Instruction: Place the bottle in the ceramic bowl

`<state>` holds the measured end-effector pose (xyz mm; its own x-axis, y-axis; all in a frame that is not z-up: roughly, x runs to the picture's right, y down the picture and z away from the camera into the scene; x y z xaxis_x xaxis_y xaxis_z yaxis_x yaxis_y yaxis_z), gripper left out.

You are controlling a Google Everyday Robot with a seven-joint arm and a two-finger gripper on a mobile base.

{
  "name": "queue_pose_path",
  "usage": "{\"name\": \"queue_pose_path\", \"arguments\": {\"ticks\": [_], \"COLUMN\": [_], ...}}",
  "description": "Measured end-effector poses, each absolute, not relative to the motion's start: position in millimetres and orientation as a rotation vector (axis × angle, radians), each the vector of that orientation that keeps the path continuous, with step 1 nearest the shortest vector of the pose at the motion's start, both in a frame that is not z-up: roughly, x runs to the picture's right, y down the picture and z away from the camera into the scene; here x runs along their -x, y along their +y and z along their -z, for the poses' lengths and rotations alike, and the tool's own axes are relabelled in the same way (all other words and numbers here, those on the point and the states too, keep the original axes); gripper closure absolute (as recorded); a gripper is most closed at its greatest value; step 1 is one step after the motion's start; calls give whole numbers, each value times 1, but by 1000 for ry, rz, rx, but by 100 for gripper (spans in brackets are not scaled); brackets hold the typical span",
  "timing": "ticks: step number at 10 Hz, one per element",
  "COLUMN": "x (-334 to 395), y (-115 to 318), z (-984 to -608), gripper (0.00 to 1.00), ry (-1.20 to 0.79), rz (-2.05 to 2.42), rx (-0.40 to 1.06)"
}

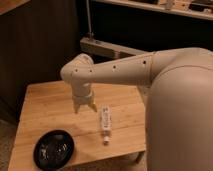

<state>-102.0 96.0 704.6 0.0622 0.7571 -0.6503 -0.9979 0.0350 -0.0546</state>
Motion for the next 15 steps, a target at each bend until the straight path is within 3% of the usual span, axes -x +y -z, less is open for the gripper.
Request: {"name": "queue_pose_path", "arguments": {"ticks": [12,15], "x": [98,47], "y": [93,80], "z": [-702,-703], "gripper": [35,35], "ry": [509,422], "rz": [-1453,-1504], "rx": [571,520]}}
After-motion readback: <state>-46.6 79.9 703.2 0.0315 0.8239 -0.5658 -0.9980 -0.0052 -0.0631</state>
